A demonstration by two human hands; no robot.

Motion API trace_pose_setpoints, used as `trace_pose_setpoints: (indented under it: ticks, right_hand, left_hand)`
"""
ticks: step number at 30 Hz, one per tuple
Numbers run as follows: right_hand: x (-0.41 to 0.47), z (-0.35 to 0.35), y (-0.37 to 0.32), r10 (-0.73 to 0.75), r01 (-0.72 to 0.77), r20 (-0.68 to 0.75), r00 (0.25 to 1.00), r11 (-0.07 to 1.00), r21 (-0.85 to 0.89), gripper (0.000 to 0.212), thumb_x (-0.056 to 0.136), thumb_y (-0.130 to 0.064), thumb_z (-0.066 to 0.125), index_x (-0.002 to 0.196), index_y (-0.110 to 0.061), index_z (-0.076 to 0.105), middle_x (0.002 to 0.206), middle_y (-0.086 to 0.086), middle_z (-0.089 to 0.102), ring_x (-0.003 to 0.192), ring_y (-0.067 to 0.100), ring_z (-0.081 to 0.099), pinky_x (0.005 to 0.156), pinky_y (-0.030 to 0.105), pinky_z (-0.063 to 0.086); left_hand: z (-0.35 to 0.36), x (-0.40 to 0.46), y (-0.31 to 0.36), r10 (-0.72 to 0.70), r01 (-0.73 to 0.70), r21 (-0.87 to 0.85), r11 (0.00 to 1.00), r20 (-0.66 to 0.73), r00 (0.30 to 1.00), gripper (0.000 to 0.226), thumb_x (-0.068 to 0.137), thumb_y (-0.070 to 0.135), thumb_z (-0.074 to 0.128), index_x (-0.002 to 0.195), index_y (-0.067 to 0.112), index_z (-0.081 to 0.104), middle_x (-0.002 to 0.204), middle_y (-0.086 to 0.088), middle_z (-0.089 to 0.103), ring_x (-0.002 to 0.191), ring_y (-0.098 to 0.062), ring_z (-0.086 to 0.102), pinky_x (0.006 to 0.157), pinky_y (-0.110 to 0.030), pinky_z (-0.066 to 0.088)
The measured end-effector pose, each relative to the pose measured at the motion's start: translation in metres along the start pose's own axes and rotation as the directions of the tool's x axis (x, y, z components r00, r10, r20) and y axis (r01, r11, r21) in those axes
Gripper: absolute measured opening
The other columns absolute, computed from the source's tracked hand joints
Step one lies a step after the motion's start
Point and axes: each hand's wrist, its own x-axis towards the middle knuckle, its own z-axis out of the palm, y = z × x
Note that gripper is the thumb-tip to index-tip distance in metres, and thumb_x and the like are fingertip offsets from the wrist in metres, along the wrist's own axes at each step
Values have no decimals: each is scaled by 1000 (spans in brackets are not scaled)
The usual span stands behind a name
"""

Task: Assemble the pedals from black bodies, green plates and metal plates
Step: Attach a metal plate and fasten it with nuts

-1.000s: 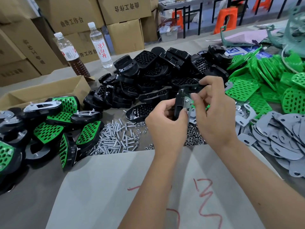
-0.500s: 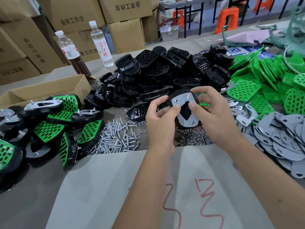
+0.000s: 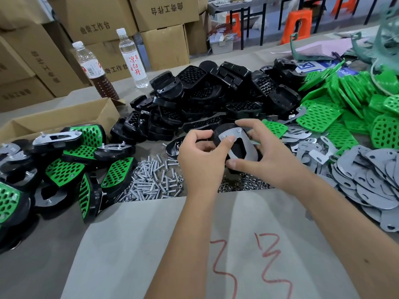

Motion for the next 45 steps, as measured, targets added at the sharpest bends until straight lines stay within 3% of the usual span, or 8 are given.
trace_pose_setpoints:
  ticks: [4,8,16,21,26,32,37,45]
  right_hand:
    - [2,-1,2,-41,41,15,999,999,-25,81,79,-19,91,144,-41,48,134,-8,62,125,9,59,103,35,52]
    - [5,-3,6,14,-9,-41,999,991,130,76,73,-29,87,140,-38,53,131,0,67,123,23,65,107,53,51]
    - [5,-3,9,4,6,-62,998,988,156,61,81,-21,78,139,-21,61,130,-6,71,123,15,66,108,48,52]
    - [6,-6,10,-4,20,-92,996,986,164,57,81,-27,75,137,-24,63,123,-13,74,111,5,70,81,18,53]
    - [5,-5,11,-3,14,-72,997,988,151,62,80,-26,76,140,-24,61,126,-11,73,115,10,70,91,30,55]
    - [4,-7,9,9,3,-73,997,987,161,50,88,-14,78,135,-26,65,118,-12,76,103,7,73,76,17,55]
    - [3,-5,7,21,-9,-102,995,993,114,56,91,-6,78,143,-16,60,128,-5,73,117,12,69,105,44,55]
    - [1,6,2,-73,62,-119,990,993,-96,64,85,-7,81,145,-11,58,127,-5,72,114,9,69,103,40,54]
  left_hand:
    - [0,1,-2,-62,61,-77,995,0,998,47,67,34,92,102,24,62,87,-18,73,81,-34,75,77,-59,62]
    - [1,1,-5,3,-4,-42,999,-31,1000,39,75,31,93,99,25,61,84,-10,74,70,-19,73,60,-40,61]
    - [-6,11,-8,168,-169,122,978,18,986,14,89,28,82,98,22,74,92,-2,76,81,-24,76,70,-47,65]
    - [-9,12,-6,211,-215,98,972,48,976,14,105,18,56,102,19,69,86,1,75,65,-19,76,60,-32,63]
    - [-11,12,-6,232,-236,228,945,44,972,34,77,46,87,97,27,67,80,7,73,70,-13,73,65,-33,61]
    - [-20,19,-7,305,-311,203,928,60,950,17,105,18,56,97,20,71,79,4,74,59,-15,72,57,-35,62]
    - [-24,18,-4,426,-405,373,835,30,904,14,89,43,78,92,30,74,95,11,67,73,-6,64,69,-21,52]
    - [-18,11,-1,283,-336,696,634,196,939,43,102,53,54,73,22,46,74,4,54,69,-16,50,56,-32,29]
